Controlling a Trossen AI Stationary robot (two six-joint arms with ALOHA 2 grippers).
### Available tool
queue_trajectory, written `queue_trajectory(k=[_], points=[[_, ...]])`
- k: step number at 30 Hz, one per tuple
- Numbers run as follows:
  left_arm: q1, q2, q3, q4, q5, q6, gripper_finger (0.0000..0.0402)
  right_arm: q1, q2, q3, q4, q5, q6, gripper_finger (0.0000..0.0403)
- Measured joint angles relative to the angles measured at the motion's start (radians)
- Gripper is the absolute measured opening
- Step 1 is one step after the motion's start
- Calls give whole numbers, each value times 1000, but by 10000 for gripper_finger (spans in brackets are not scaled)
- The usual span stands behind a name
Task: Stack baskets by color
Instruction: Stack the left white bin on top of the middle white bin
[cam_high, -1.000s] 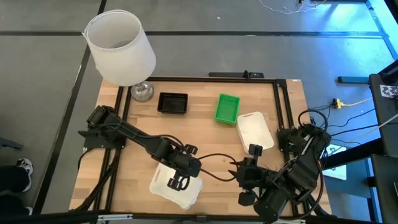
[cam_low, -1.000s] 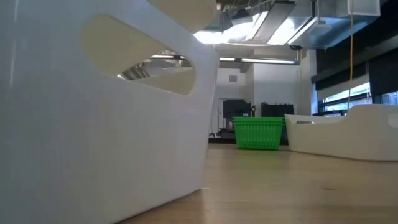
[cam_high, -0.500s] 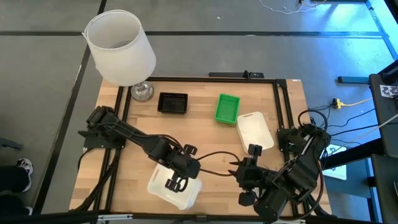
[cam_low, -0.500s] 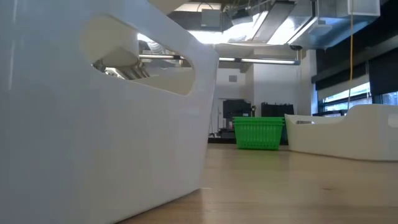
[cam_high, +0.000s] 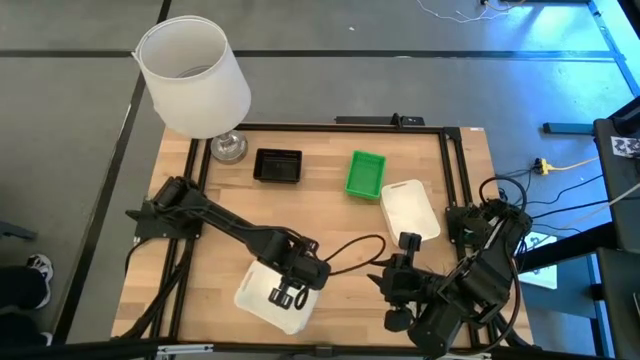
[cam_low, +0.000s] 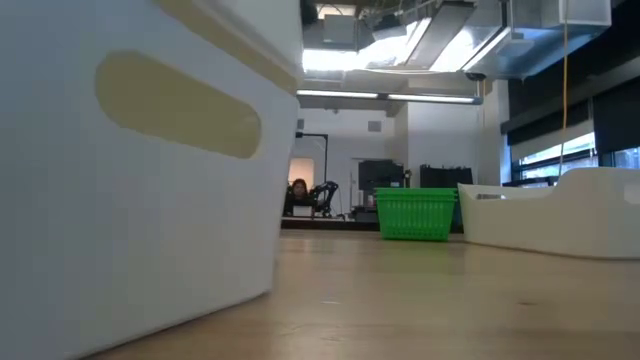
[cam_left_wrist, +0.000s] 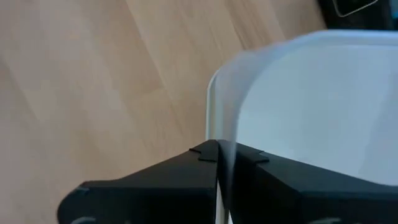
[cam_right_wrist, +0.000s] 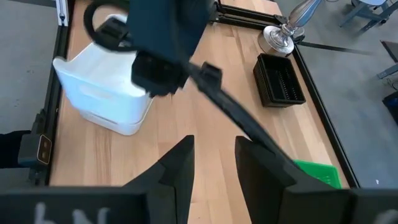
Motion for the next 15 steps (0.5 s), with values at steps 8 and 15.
queue_trajectory(k=[8, 15], points=[[0, 27, 0, -45, 5, 10, 0, 0, 0, 0, 0, 0, -12, 117], [0, 31, 0, -56, 5, 1, 0, -1, 0, 0, 0, 0, -23, 117]])
